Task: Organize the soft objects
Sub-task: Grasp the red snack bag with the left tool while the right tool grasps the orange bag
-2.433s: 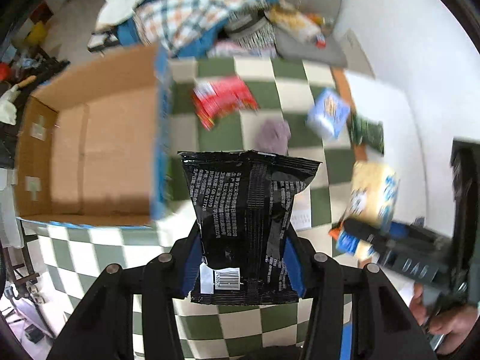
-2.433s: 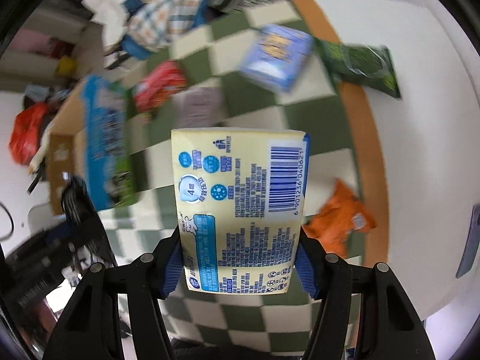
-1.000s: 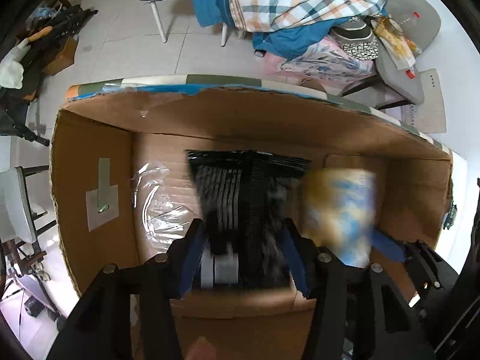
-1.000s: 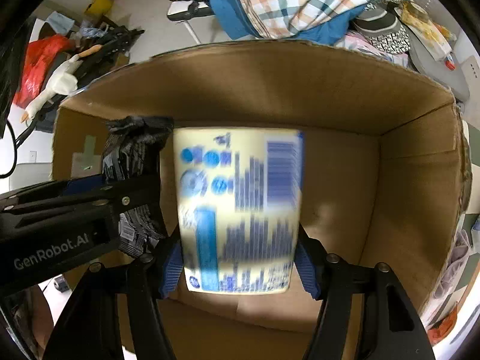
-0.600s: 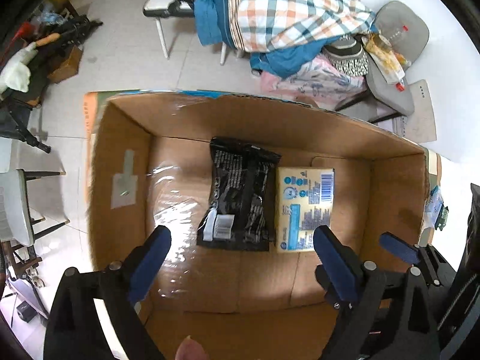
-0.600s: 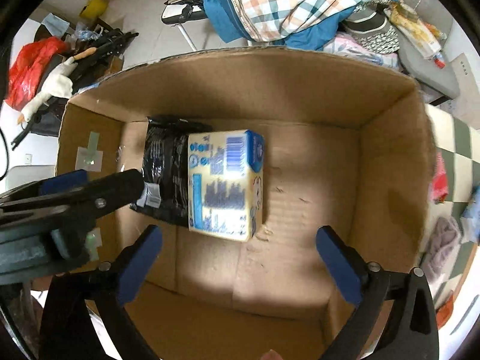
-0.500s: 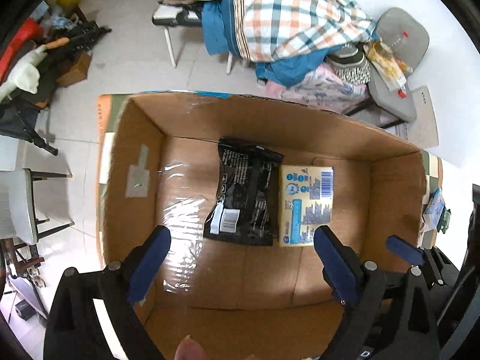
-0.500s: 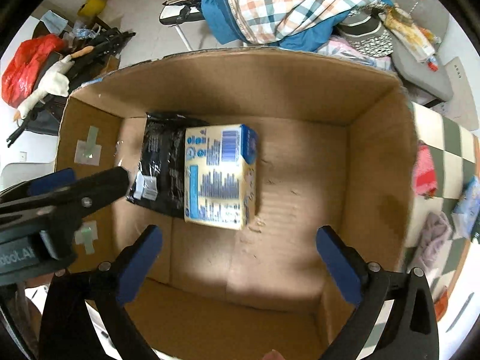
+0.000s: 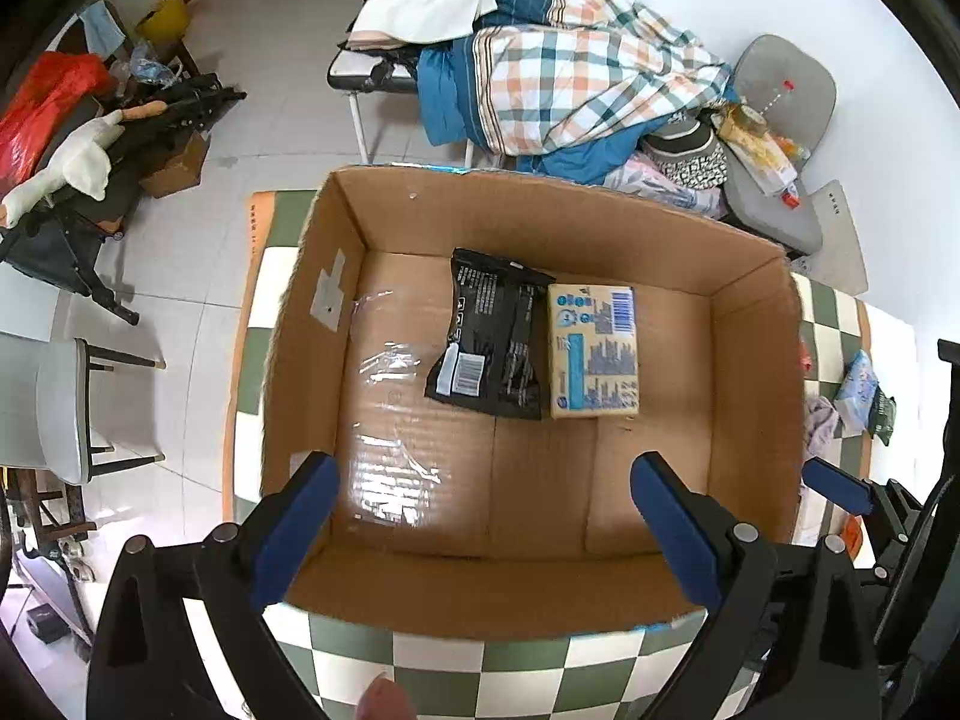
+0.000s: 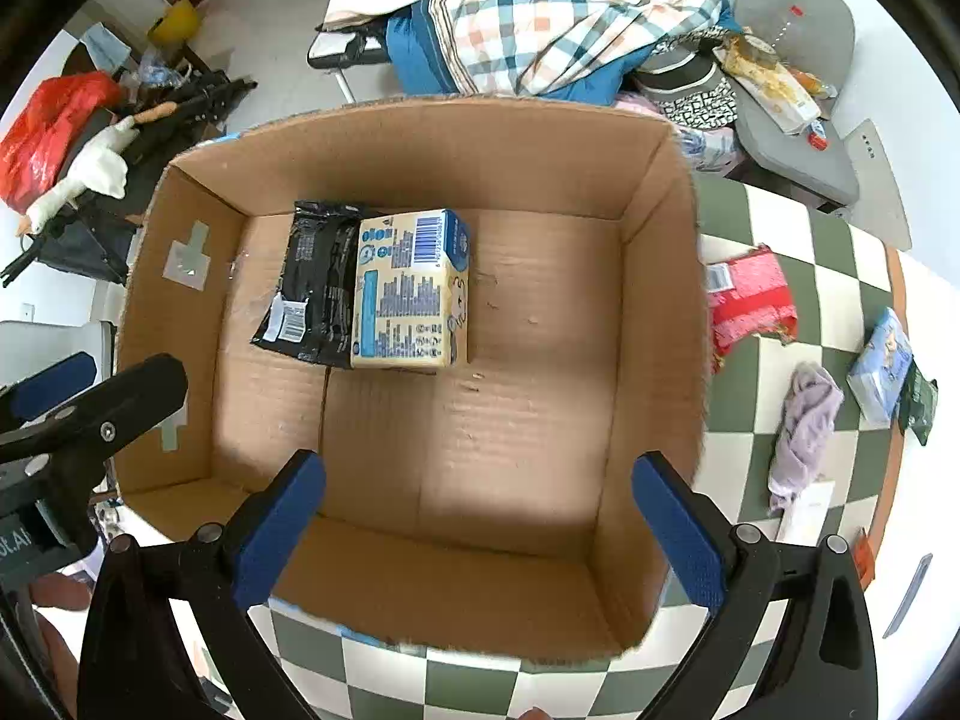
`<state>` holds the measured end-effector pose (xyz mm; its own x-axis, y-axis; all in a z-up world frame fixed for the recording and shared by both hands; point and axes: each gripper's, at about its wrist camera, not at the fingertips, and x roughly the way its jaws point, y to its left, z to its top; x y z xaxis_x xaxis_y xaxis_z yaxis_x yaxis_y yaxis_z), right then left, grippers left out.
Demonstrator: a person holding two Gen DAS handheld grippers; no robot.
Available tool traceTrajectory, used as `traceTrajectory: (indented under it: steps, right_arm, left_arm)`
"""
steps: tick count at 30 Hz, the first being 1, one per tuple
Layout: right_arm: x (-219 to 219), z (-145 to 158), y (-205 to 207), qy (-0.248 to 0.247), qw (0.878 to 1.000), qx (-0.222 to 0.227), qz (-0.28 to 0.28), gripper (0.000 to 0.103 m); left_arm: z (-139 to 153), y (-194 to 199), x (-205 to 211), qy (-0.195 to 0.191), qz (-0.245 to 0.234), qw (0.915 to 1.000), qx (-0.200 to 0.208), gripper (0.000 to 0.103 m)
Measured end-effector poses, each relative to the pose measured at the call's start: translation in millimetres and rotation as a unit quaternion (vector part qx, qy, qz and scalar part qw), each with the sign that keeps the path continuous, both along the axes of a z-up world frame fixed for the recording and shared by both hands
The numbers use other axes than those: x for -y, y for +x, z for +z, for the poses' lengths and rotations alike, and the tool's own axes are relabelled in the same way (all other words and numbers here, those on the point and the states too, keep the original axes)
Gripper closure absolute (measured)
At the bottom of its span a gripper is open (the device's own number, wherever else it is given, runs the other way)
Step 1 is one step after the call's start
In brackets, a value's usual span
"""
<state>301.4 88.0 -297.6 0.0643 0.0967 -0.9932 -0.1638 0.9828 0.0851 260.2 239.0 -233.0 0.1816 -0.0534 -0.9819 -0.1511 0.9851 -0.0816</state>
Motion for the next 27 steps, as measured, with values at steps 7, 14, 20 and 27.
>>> traceTrajectory:
  steps: [7,14,20,27]
  right_arm:
    - [10,39,-33,0.008,0.999,0.041,-0.001,0.000]
    - [34,71,-63,0.054,0.997,0.051,-0.016,0.000]
    - [105,93,-86,0.103,0.991,0.044,-0.070,0.000]
    - [250,95,-107,0.080,0.981,0.042,-0.171,0.000]
  left_arm:
    - [32,-33,9,-0.002,-0.002,0.9994,0.034,0.003]
    - [69,-55,35,0.000,-0.020,0.9979,0.062,0.003]
    - [104,-59,108,0.034,-0.077,0.9920,0.095,0.003]
    - [88,-25,230,0.060,-0.176,0.9802,0.069,0.003]
